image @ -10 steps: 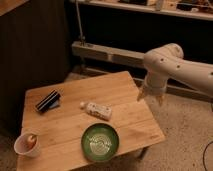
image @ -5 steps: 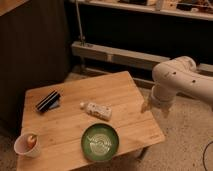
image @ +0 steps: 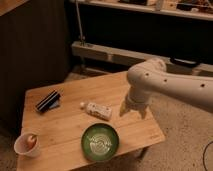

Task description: Move the arm in a circular motion

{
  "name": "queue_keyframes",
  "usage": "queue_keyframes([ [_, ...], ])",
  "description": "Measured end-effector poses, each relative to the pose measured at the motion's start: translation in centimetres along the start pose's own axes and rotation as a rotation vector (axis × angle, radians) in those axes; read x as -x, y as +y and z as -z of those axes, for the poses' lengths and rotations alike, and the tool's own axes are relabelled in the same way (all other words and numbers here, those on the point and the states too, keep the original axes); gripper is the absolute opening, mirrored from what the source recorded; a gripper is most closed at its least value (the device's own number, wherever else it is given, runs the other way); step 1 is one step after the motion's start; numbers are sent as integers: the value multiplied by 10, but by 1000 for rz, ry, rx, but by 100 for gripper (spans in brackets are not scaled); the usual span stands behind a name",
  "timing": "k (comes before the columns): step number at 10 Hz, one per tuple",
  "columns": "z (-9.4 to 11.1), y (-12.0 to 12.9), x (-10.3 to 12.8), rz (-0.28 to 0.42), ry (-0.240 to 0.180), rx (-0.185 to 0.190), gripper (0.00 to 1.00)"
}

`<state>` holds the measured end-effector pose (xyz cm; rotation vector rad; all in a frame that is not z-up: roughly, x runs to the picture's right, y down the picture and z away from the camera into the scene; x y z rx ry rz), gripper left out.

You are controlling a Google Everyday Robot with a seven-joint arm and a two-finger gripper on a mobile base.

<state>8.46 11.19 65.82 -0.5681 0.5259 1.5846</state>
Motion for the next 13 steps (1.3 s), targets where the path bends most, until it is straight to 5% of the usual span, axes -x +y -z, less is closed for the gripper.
queue_keyframes([
  [6, -19, 167, 6, 266, 80, 7, 65],
  [8, -21, 204, 17, 319, 78, 0, 65],
  [10, -21, 246, 44, 371, 54, -23, 65],
  [13, -18, 261, 102, 353, 12, -55, 65],
])
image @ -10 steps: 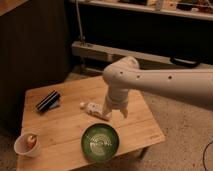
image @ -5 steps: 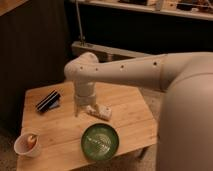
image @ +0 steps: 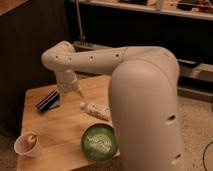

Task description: Move the arm in a circular motion

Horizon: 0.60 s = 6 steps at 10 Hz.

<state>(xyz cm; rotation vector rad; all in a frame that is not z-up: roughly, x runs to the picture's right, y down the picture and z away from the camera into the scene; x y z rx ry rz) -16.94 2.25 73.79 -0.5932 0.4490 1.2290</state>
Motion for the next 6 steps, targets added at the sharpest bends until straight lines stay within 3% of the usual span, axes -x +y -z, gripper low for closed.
queue_keyframes([
  [3, 4, -54, 51, -64, -33, -15, 65],
  [6, 5, -136, 71, -188, -60, -5, 65],
])
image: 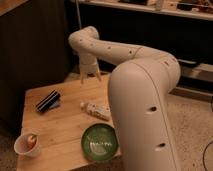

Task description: Move the arm in a circular motion

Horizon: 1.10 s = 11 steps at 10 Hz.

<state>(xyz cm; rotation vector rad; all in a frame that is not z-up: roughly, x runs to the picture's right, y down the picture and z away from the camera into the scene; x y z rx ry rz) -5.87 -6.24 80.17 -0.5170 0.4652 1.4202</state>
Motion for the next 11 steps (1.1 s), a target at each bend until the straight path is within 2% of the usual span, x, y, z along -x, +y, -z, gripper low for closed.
queue_keyframes([
  [2, -1, -67, -1, -117, -7, -4, 65],
  [3, 0, -88, -7, -160, -7, -9, 65],
  [4, 1, -118, -19, -226, -8, -20, 65],
  [6, 5, -151, -41, -303, -13, -41, 65],
  [7, 9, -179, -67, -366, -17, -67, 65],
  [9, 15, -195, -104, -417, -25, -90, 65],
  [11, 21, -187, -149, -430, -38, -101, 65],
])
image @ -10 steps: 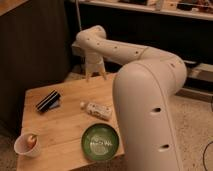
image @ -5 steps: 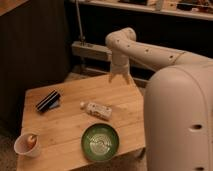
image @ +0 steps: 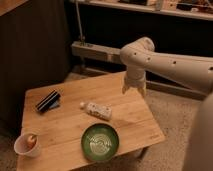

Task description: Move the arm in a circular motion

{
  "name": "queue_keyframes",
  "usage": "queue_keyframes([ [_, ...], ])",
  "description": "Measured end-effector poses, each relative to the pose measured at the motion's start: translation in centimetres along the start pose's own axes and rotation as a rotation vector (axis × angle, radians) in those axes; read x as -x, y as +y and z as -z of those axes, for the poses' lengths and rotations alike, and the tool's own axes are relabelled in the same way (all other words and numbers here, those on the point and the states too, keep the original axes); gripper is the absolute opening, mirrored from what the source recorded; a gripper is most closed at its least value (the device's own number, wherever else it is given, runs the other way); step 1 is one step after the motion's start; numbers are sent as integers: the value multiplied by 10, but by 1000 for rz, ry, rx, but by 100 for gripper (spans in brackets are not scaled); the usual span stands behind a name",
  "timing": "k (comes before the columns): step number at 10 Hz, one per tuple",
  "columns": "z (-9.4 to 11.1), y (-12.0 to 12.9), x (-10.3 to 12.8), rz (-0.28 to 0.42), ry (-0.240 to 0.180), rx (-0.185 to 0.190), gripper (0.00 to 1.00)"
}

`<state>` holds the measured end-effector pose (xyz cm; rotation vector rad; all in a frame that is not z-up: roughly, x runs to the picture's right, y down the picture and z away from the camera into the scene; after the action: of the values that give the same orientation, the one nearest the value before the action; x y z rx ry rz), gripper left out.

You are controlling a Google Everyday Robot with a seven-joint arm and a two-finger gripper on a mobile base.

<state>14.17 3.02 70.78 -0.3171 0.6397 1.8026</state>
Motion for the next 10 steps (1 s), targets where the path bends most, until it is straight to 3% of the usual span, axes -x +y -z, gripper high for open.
queue_keyframes([
  [2, 5, 8, -35, 23, -8, 3, 65],
  [5, 9, 59, -83, 114, 4, 24, 65],
  [10, 9, 201, -145, 376, 71, 102, 65],
])
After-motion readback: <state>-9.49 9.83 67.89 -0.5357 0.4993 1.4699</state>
